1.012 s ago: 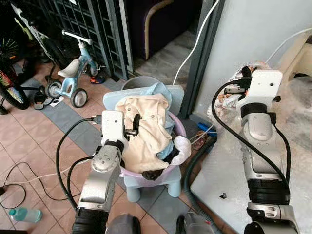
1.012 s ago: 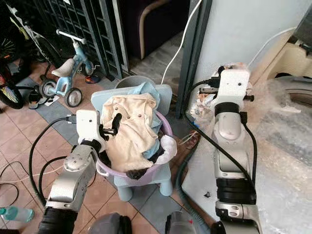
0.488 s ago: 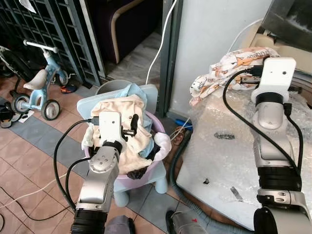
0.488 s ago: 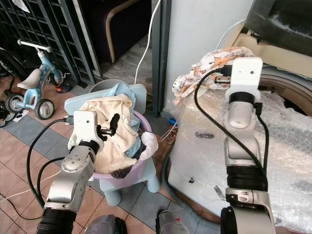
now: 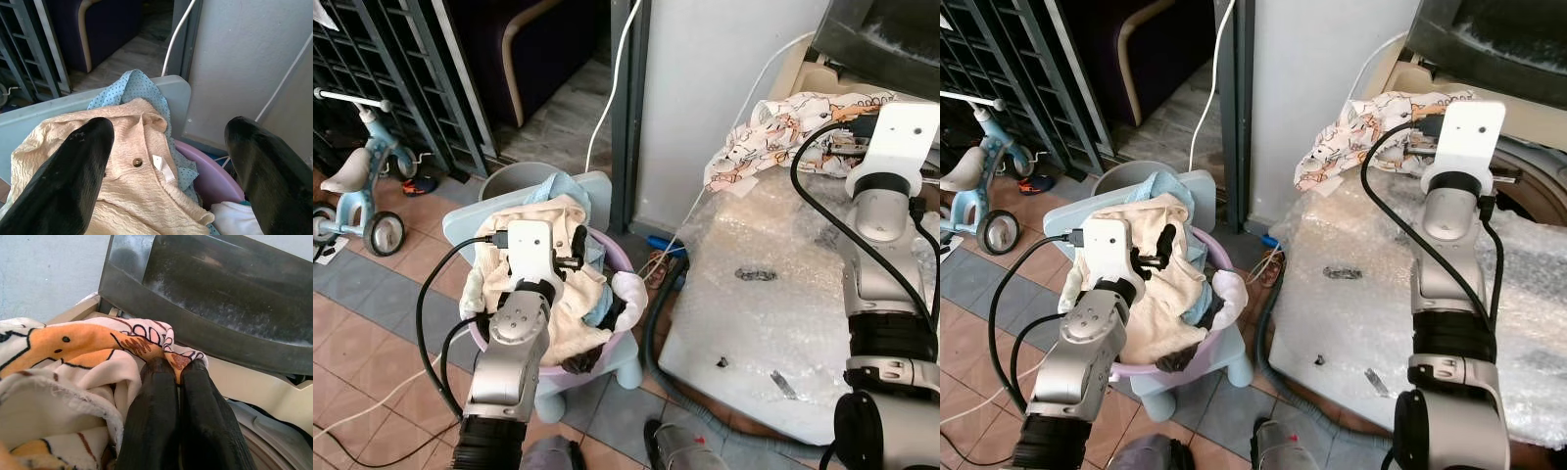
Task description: Clothes washing
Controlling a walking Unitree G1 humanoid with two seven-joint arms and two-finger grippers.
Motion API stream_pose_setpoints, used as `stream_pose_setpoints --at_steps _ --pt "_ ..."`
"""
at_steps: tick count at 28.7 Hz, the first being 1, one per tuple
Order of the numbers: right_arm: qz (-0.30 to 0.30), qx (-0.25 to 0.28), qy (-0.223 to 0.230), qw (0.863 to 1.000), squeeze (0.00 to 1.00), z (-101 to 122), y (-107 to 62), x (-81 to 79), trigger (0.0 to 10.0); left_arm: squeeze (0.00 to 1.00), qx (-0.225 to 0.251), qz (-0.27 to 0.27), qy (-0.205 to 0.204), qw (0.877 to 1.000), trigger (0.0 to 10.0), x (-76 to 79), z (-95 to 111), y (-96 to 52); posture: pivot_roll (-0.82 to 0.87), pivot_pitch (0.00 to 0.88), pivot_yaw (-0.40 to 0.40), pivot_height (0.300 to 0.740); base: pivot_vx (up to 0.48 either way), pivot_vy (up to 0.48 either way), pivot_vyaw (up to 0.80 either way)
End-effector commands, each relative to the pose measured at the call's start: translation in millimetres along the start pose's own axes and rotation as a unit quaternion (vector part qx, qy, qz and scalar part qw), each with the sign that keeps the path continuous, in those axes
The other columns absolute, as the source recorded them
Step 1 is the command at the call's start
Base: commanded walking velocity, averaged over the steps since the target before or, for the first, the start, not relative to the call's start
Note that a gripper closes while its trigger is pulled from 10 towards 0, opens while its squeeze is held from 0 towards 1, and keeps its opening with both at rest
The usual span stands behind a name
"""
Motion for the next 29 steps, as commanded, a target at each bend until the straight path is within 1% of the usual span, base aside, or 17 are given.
stream_pose_setpoints --at_steps 1,2,4,8,14,16,18,20,21,23,27,29 --pt "0.008 -0.014 0.010 1.000 0.00 -5.3 -0.9 -4.9 10.0 0.00 -0.002 0.009 0.005 1.000 10.0 -3.2 -1.7 -4.7 0.01 0.164 0.016 0.740 0.000 0.000 0.00" --pt "0.011 -0.019 0.014 1.000 0.00 -7.3 -1.2 -7.5 10.0 0.00 -0.009 0.008 0.004 1.000 10.0 -2.0 -5.1 -5.6 0.01 0.161 0.017 0.740 0.000 0.000 0.00" --pt "0.011 -0.018 0.014 1.000 0.00 -6.8 -1.3 -8.1 10.0 0.00 -0.011 0.008 0.004 1.000 10.0 -1.6 -5.8 -5.7 0.01 0.159 0.018 0.740 0.000 0.000 0.00" --pt "0.018 -0.021 0.013 1.000 0.00 -10.2 -4.5 -12.1 10.0 0.00 -0.014 0.007 0.004 1.000 10.0 -2.3 -5.5 -4.8 0.01 0.148 0.023 0.740 0.000 -0.278 0.00" --pt "0.018 -0.023 0.016 0.999 0.00 -13.5 -7.0 -13.0 10.0 0.00 -0.018 0.005 0.007 1.000 10.0 -2.9 -8.3 -6.1 0.01 0.133 0.026 0.740 0.000 -0.297 0.00" --pt "0.017 0.002 0.020 1.000 0.00 -5.6 -6.7 -11.2 10.0 0.00 -0.025 0.004 0.004 1.000 10.0 -2.0 -10.6 -6.0 0.01 0.124 0.026 0.740 0.000 -0.268 0.00" --pt "0.022 0.034 0.015 0.999 0.00 5.8 -6.9 -12.0 10.0 0.00 -0.022 0.003 0.004 1.000 10.0 -2.2 -10.4 -5.4 0.01 0.118 0.027 0.740 0.000 -0.141 0.00" --pt "0.023 0.041 0.005 0.999 0.00 8.4 -6.9 -12.9 10.0 0.00 -0.021 0.004 0.004 1.000 10.0 -2.1 -10.3 -4.7 0.01 0.113 0.027 0.740 0.000 0.000 0.00" --pt "0.019 0.036 0.006 0.999 0.00 6.8 -6.6 -12.3 10.0 0.00 -0.018 0.004 0.001 1.000 10.0 -2.0 -9.1 -4.3 0.01 0.108 0.025 0.740 0.000 0.000 0.00" --pt "0.000 0.024 -0.016 1.000 0.00 2.9 -3.9 -5.9 10.0 0.00 -0.013 0.002 0.000 1.000 10.0 -1.3 -7.3 -3.5 0.01 0.103 0.023 0.740 0.000 0.000 -0.69" --pt "-0.029 0.008 -0.017 0.999 0.00 -4.3 -0.2 5.7 10.0 0.00 -0.010 -0.002 -0.002 1.000 10.0 0.0 -7.0 -3.6 0.01 0.098 0.022 0.740 0.000 0.000 -0.80" --pt "-0.030 0.006 -0.015 0.999 0.00 -5.5 0.5 6.9 10.0 0.00 -0.011 -0.003 -0.003 1.000 10.0 0.2 -7.2 -3.7 0.01 0.098 0.021 0.740 0.000 0.000 -0.80"
Point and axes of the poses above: a point about 5 cm out from each wrist's last joint towards the gripper, its own y axis pointing out of the wrist towards the gripper, its own z axis along the axis of the wrist's last joint, x = y × z, the point moved 4 cm from there along y, pointing out of the wrist towards the gripper, and after that the axes turned 9 degrees about -y, right-handed, at the moved point
